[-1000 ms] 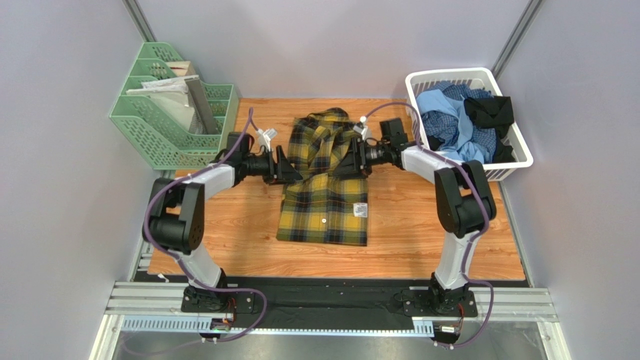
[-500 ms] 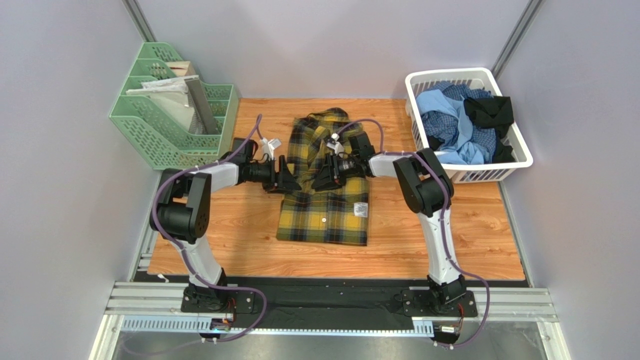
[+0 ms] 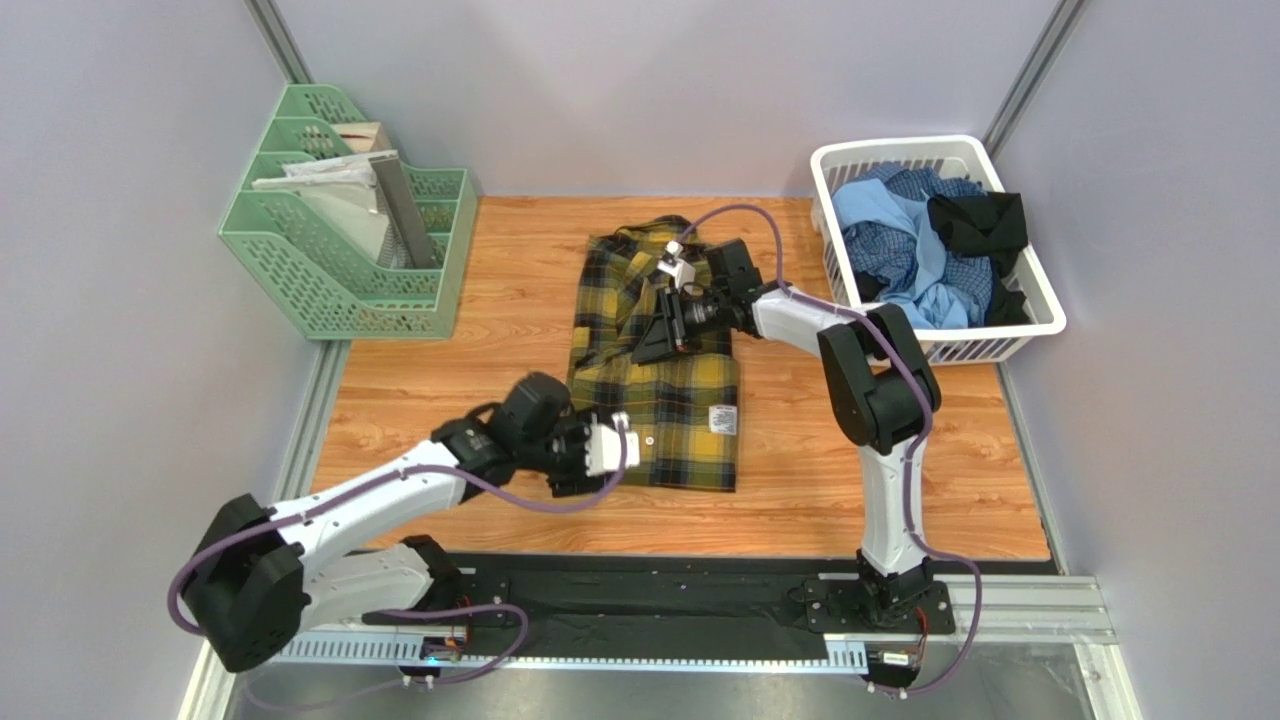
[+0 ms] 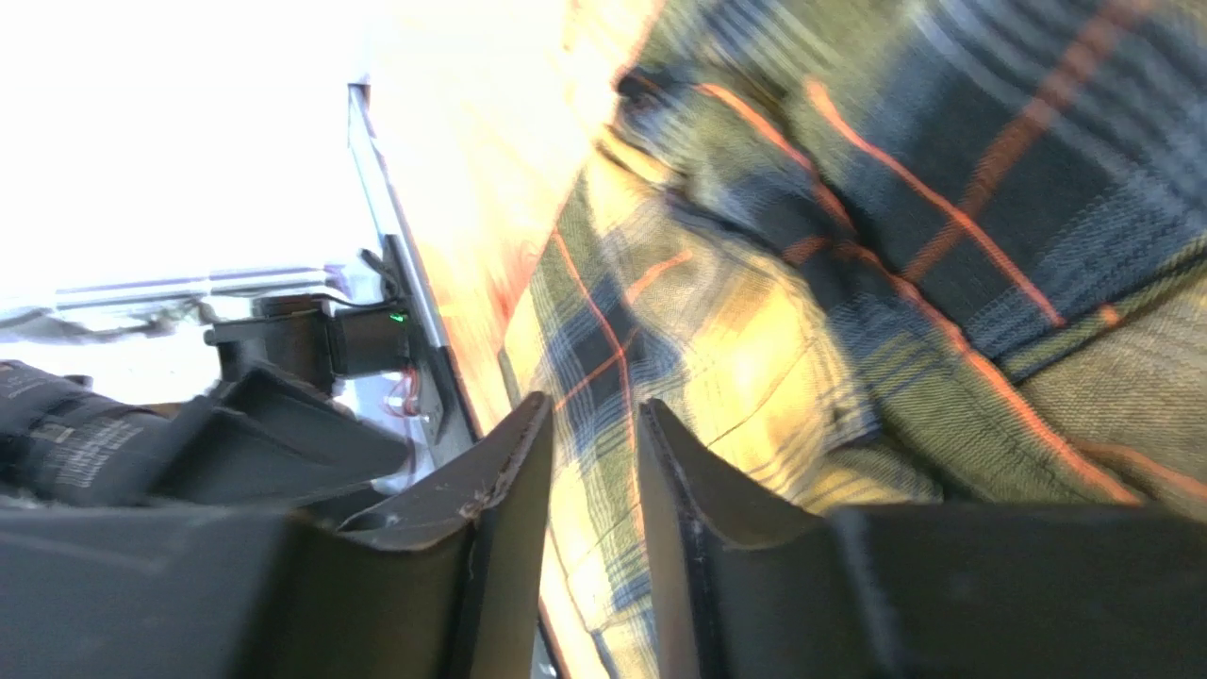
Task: Fold and stack the long sleeve shirts
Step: Fold the shirt
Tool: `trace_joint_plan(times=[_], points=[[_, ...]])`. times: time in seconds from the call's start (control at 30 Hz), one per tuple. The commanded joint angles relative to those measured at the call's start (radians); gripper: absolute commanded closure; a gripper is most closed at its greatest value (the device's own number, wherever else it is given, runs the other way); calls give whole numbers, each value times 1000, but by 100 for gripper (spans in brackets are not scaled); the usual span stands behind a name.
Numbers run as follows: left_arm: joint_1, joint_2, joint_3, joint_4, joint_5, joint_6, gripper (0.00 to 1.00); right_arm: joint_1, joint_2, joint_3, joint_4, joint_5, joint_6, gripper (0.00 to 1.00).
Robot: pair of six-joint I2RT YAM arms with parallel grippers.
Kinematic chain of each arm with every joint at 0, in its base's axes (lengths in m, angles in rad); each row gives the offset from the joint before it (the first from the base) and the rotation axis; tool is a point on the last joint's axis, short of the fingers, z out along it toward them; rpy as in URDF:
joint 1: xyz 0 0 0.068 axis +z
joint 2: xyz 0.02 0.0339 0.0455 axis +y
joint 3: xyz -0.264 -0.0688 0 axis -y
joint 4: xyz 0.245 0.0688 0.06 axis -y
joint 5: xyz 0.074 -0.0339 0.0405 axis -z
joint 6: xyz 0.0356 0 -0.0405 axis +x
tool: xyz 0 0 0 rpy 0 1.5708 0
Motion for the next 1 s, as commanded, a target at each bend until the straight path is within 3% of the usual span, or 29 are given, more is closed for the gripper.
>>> trace_joint_plan(times=[0.0, 0.1, 0.33, 0.43, 0.47, 0.53, 0.57, 0.6, 0.8, 0.97], points=[[-168, 54, -78, 172, -279, 165, 31, -1, -1, 123, -278, 98, -311, 75], [-310, 169, -97, 328, -361, 171, 33, -4, 91, 164, -325, 139, -361, 78], [-413, 326, -101, 428, -450, 282, 34, -4, 196, 203, -344, 167, -353, 81], [-427, 390, -89, 441, -519, 291, 42, -2, 207, 186, -360, 164, -361, 81], [-427, 396, -86, 433, -537, 290, 58, -2, 205, 175, -354, 164, -361, 82], [-427, 378, -61, 363, -534, 253, 76, -2, 193, 140, -346, 161, -371, 82], [-428, 357, -48, 317, -505, 235, 92, 1, 184, 125, -334, 161, -377, 83], [-440, 302, -35, 227, -490, 202, 98, 4, 173, 109, -329, 164, -387, 83], [-587, 113, 92, -112, -409, 32, 100, 59, 6, -44, -320, 109, -422, 78], [-632, 125, 212, -318, -350, -146, 100, 49, -138, -15, -424, 113, -477, 71]])
